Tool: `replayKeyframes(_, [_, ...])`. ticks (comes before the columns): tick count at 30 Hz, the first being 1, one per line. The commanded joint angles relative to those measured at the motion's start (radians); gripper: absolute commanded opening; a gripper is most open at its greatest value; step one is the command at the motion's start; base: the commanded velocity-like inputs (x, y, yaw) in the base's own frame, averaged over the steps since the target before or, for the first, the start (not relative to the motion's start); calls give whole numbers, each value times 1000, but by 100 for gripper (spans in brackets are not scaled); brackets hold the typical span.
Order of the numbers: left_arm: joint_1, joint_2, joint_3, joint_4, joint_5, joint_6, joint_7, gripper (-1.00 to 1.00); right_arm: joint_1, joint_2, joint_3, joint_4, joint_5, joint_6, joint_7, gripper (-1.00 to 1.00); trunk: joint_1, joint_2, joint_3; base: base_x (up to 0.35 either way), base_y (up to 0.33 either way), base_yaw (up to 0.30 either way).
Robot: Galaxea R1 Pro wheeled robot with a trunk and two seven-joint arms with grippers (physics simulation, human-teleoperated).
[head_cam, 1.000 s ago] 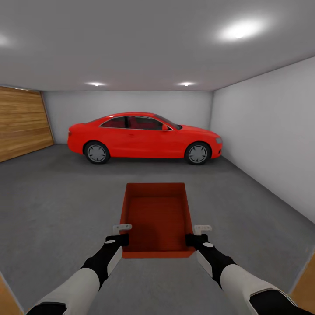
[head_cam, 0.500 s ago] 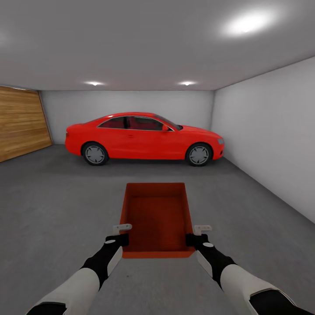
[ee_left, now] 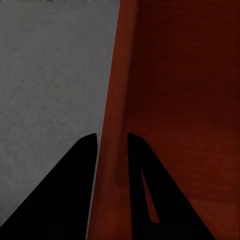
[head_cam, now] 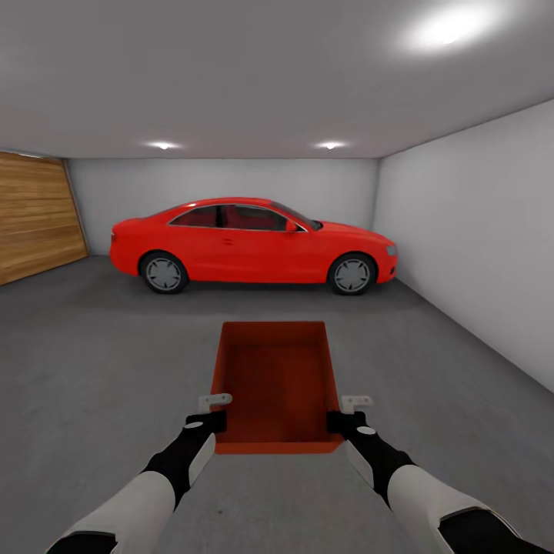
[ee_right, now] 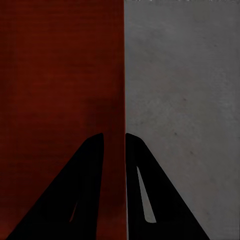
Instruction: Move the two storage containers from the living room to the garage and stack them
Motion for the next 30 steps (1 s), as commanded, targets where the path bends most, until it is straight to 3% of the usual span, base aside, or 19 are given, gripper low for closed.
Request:
replayKeyframes(1, [-1,36,19,-6,-18,-1,40,-100,0,-5,-17,3,-11,-4,-8,-100,1,-1,0,320,0,0])
replayKeyframes(30, [-1,36,20,-4,-18,1,40,-100,0,-5,-17,3,-11,-4,-8,-100,1,-1,0,320,0,0])
